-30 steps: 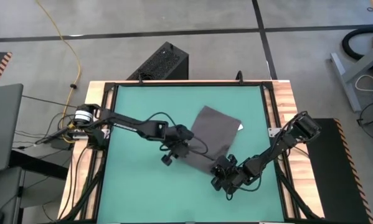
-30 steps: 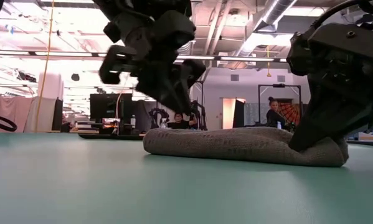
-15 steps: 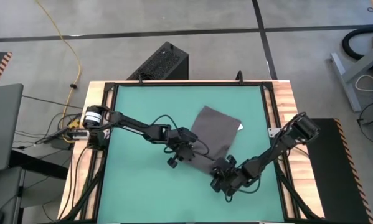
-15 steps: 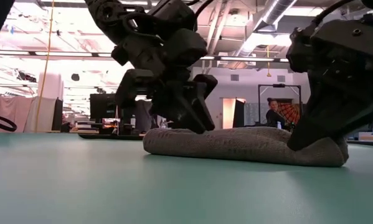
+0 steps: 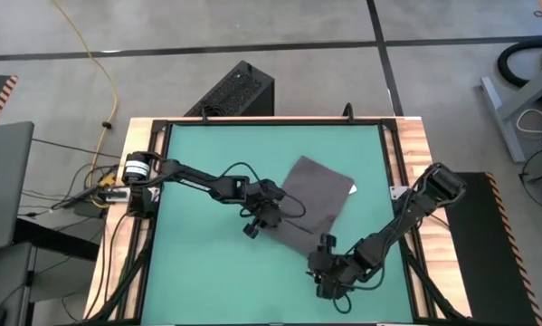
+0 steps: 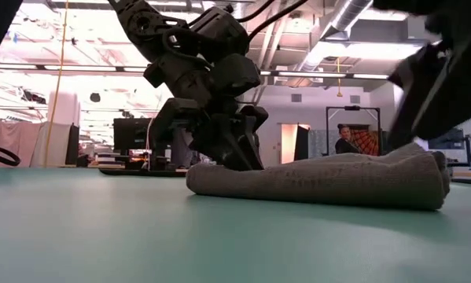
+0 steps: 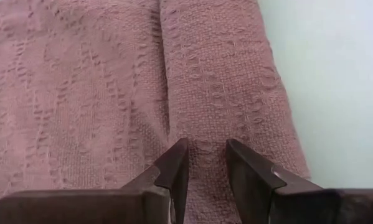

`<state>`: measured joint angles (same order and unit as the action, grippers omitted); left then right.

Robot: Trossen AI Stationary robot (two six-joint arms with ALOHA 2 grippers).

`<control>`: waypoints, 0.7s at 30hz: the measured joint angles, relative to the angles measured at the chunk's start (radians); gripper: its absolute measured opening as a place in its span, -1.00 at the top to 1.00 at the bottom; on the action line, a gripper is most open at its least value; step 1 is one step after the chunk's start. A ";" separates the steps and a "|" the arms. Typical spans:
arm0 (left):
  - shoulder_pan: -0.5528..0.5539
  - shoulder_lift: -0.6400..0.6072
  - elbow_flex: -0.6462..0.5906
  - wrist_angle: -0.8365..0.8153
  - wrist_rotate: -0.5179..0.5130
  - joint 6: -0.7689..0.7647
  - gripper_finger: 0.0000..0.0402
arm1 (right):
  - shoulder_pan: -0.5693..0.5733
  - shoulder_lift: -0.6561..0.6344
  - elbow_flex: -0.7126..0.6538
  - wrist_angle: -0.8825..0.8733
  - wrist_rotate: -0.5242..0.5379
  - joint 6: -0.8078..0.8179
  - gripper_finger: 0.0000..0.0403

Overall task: Roll towel into tight, uniform cylinder
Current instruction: Roll the gray towel

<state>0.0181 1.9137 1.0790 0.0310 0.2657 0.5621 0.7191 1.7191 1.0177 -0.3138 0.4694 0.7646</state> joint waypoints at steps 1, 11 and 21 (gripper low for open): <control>0.000 0.000 0.000 -0.002 0.002 0.000 0.52 | 0.007 0.000 0.004 0.003 0.009 -0.046 -0.09; 0.001 0.000 0.000 -0.025 0.010 -0.002 0.52 | 0.041 -0.001 0.005 -0.090 0.053 -0.331 -0.08; 0.001 0.000 0.000 -0.040 0.011 -0.002 0.52 | 0.047 0.004 -0.025 -0.149 0.058 -0.400 -0.08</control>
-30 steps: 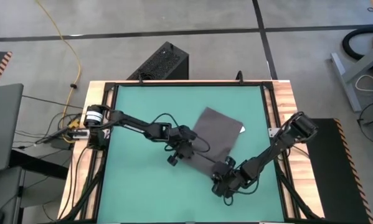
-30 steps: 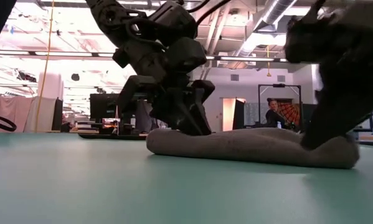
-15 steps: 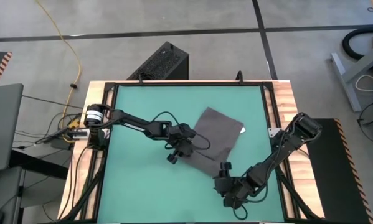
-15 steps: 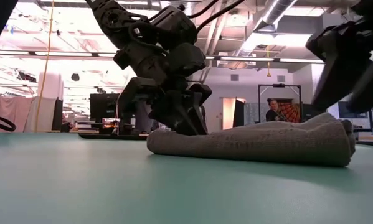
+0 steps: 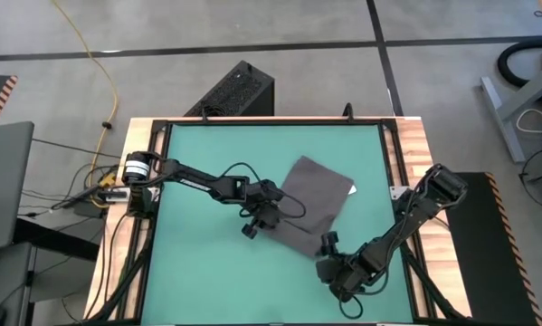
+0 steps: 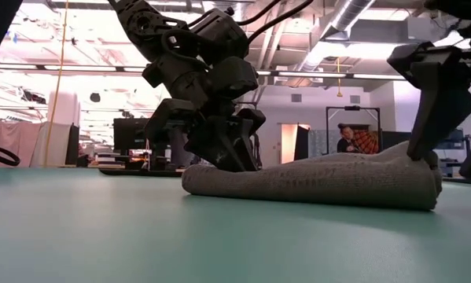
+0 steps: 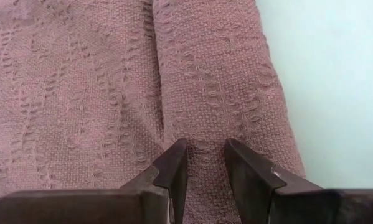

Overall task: Roll towel into tight, uniform cylinder
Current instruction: Roll the gray towel

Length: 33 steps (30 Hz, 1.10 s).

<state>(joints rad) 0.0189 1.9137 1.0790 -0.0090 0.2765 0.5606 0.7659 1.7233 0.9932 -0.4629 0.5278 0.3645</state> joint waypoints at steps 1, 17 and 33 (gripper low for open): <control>0.000 0.000 0.000 0.000 0.000 0.000 0.52 | -0.002 0.000 -0.006 -0.001 0.012 0.000 -0.08; 0.000 0.000 0.000 -0.003 0.015 0.004 0.52 | -0.041 0.000 -0.049 -0.043 0.125 -0.079 -0.07; 0.069 -0.002 0.000 0.056 0.253 -0.043 0.52 | -0.020 -0.003 -0.181 0.162 0.154 0.360 0.89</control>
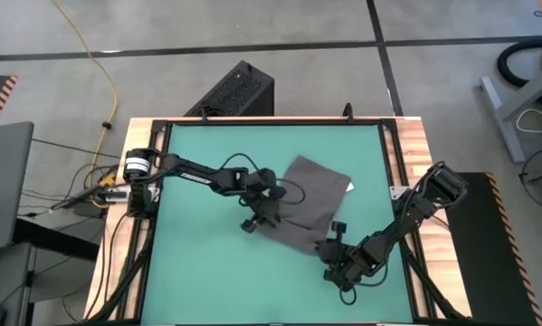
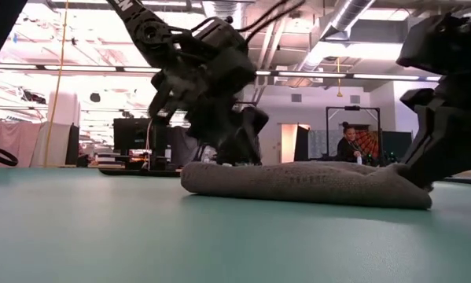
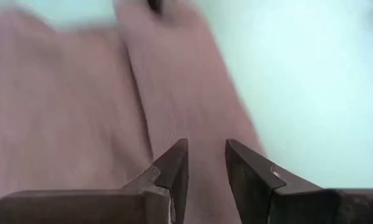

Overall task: Roll towel into tight, uniform cylinder
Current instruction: Roll the gray towel

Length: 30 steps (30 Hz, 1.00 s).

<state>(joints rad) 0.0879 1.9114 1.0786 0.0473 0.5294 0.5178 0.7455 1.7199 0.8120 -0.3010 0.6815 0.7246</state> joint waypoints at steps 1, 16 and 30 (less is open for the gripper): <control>0.007 -0.001 0.000 0.043 0.039 -0.022 0.52 | 0.004 0.000 -0.001 0.009 0.003 0.021 0.88; -0.011 0.155 0.123 0.265 -0.223 0.012 0.52 | 0.086 0.002 -0.002 0.126 0.006 0.279 0.90; 0.057 0.279 0.368 -0.106 -0.440 -0.071 0.52 | 0.173 0.002 -0.031 0.080 0.117 0.731 0.90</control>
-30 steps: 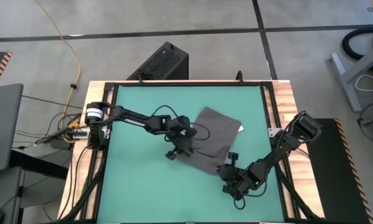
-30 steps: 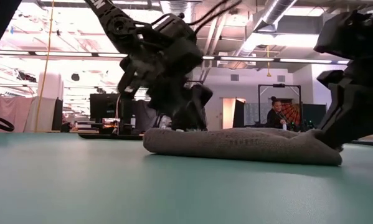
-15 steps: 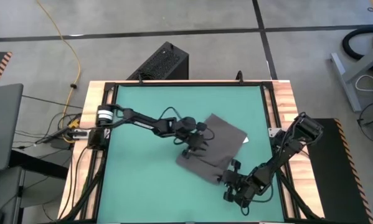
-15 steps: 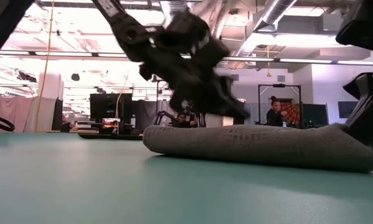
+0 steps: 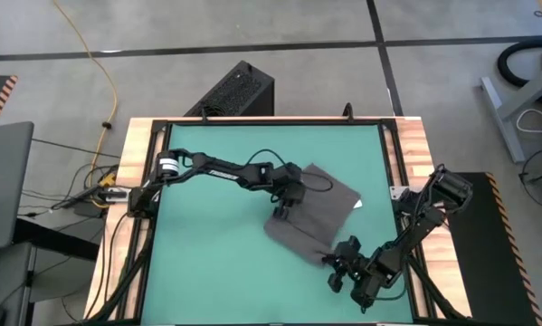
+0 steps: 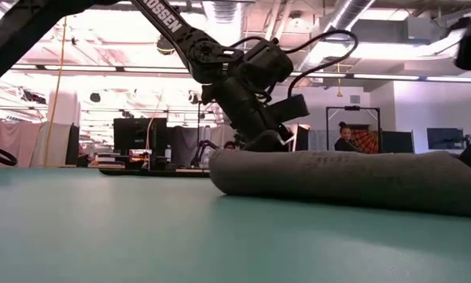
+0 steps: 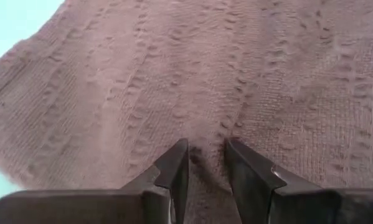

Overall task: Roll towel into tight, uniform cylinder
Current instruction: Roll the gray towel

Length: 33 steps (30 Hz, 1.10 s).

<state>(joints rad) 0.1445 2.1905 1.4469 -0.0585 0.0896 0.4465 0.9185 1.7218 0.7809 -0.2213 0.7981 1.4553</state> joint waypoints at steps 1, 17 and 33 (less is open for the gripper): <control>0.004 -0.003 0.000 -0.002 -0.010 -0.007 0.52 | 0.013 0.000 -0.013 0.000 0.022 0.047 0.90; 0.016 -0.019 -0.002 0.198 0.727 -0.087 0.52 | 0.054 -0.001 -0.099 0.100 0.118 0.364 0.90; -0.123 -0.505 -0.381 0.112 0.430 0.139 0.99 | 0.049 -0.001 -0.098 0.063 0.135 0.538 0.90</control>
<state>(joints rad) 0.0215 1.6852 1.0657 0.0539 0.5196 0.5854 0.9678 1.7210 0.6827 -0.1581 0.9330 1.9928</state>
